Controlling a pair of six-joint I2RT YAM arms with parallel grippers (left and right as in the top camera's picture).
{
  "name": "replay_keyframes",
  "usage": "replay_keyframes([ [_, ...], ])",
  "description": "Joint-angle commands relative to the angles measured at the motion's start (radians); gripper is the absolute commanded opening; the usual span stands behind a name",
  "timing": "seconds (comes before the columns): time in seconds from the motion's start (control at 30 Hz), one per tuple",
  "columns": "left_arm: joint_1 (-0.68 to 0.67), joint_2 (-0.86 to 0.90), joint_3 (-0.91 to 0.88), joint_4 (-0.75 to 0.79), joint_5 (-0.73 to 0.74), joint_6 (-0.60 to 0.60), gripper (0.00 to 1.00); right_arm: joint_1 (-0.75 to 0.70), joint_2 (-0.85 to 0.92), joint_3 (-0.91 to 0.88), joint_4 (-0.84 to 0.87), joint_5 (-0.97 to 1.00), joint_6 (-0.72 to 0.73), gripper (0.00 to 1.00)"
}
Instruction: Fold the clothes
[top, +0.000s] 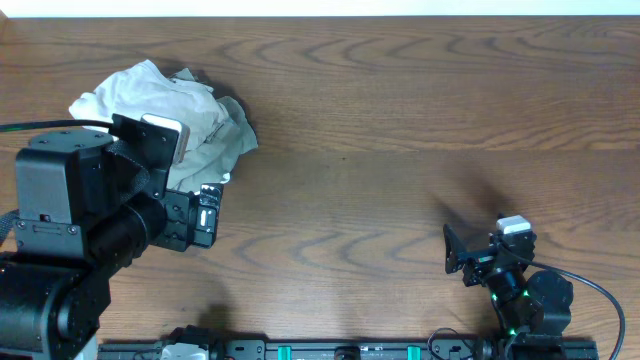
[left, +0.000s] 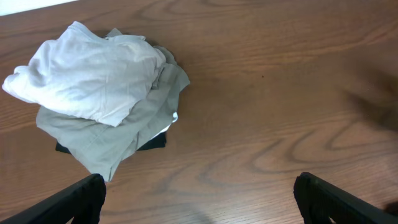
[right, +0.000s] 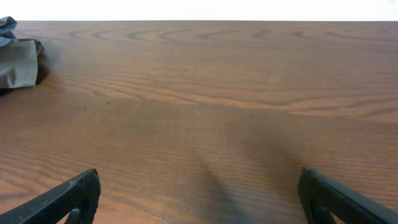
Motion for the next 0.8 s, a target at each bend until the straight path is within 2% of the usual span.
replay_keyframes([
  [0.0,-0.005,0.001,-0.002,-0.002,-0.005,-0.01,0.98,0.003,-0.007,-0.007,0.002,0.002,-0.011,0.99],
  [0.67,-0.005,-0.023,-0.002,-0.003,-0.005,-0.01,0.98,0.003,-0.007,-0.007,0.002,0.002,-0.011,0.99],
  [0.77,-0.005,-0.036,-0.002,-0.041,-0.002,-0.078,0.98,0.003,-0.007,-0.007,0.002,0.002,-0.011,0.99],
])
